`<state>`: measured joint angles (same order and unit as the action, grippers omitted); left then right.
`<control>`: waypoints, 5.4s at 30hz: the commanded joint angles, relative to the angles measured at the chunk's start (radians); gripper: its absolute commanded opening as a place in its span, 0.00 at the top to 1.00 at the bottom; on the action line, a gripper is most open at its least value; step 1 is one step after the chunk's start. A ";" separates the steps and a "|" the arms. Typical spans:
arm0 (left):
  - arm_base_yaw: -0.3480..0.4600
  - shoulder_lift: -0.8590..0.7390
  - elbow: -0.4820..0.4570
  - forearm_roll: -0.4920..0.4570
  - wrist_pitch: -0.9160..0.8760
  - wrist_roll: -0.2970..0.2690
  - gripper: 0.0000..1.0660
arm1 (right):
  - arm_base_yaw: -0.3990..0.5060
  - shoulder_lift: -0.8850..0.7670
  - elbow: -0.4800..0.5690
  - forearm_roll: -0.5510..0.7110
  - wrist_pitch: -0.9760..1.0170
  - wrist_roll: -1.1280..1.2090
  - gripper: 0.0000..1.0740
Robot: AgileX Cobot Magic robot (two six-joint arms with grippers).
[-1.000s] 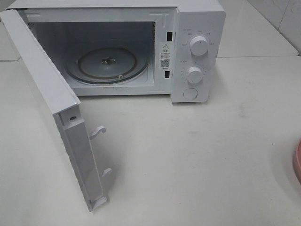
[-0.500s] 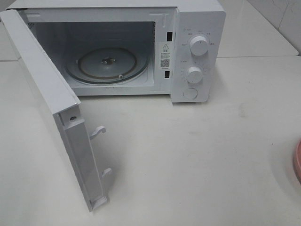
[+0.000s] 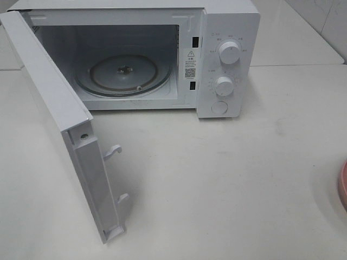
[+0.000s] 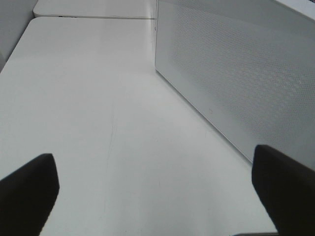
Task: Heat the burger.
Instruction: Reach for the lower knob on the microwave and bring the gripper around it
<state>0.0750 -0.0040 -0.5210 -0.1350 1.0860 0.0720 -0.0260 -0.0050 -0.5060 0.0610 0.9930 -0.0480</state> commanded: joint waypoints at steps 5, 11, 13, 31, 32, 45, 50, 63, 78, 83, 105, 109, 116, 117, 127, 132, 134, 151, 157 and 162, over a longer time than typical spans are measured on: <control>-0.001 -0.008 0.003 -0.002 -0.013 0.000 0.06 | -0.005 -0.030 0.004 0.001 0.001 -0.002 0.33; -0.001 -0.008 0.003 -0.002 -0.013 0.000 0.06 | -0.005 -0.030 0.004 0.001 0.001 -0.002 0.33; -0.001 -0.008 0.003 -0.002 -0.013 0.000 0.06 | -0.005 -0.030 0.004 0.001 0.001 -0.002 0.33; -0.001 -0.008 0.003 -0.009 -0.013 0.000 0.06 | -0.005 -0.030 0.004 0.001 0.001 -0.002 0.33; -0.001 -0.008 0.003 -0.025 -0.014 0.000 0.06 | -0.005 -0.030 0.004 0.001 0.001 -0.002 0.33; -0.001 0.069 0.001 -0.063 -0.025 0.000 0.10 | -0.005 -0.030 0.004 0.001 0.001 -0.002 0.33; -0.001 0.165 -0.005 -0.073 -0.032 0.003 0.24 | -0.005 -0.030 0.004 0.001 0.001 -0.002 0.33; -0.001 0.336 -0.021 -0.092 -0.158 0.014 0.94 | -0.005 -0.030 0.004 0.001 0.001 0.003 0.33; -0.001 0.603 -0.013 -0.099 -0.511 0.068 1.00 | -0.005 -0.030 0.004 0.001 0.001 0.005 0.33; -0.001 0.715 0.037 -0.130 -0.675 0.147 1.00 | -0.005 -0.030 0.004 0.001 0.001 0.005 0.33; -0.293 1.182 0.275 -0.060 -1.639 0.189 1.00 | -0.005 -0.030 0.004 0.001 0.001 0.007 0.33; -0.295 1.295 0.275 0.161 -1.828 -0.012 1.00 | -0.005 -0.030 0.004 0.001 0.001 0.007 0.33; -0.295 1.417 0.272 0.255 -1.962 -0.113 1.00 | -0.005 -0.030 0.004 0.001 0.001 0.007 0.33; -0.295 1.446 0.271 0.276 -1.989 -0.140 1.00 | -0.005 -0.030 0.004 0.001 0.001 0.007 0.33; -0.295 1.560 0.226 0.383 -2.077 -0.202 1.00 | -0.005 -0.030 0.004 0.001 0.001 0.007 0.33; -0.298 1.587 0.186 0.403 -2.080 -0.211 1.00 | -0.005 -0.030 0.004 0.001 0.001 0.007 0.33; -0.309 1.599 0.168 0.402 -2.078 -0.210 1.00 | -0.005 -0.030 0.004 0.001 0.001 0.007 0.33; -0.439 1.750 0.005 0.324 -2.072 -0.207 1.00 | -0.005 -0.030 0.004 0.003 0.001 0.007 0.33; -0.520 1.812 -0.086 0.226 -2.050 -0.200 1.00 | -0.005 -0.030 0.004 0.003 0.001 0.007 0.33; -0.567 1.848 -0.168 0.158 -1.983 -0.157 1.00 | -0.005 -0.030 0.004 0.003 0.001 0.007 0.33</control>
<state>-0.4840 1.8450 -0.6740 0.0430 -0.9060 -0.0950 -0.0260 -0.0050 -0.5060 0.0620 0.9930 -0.0460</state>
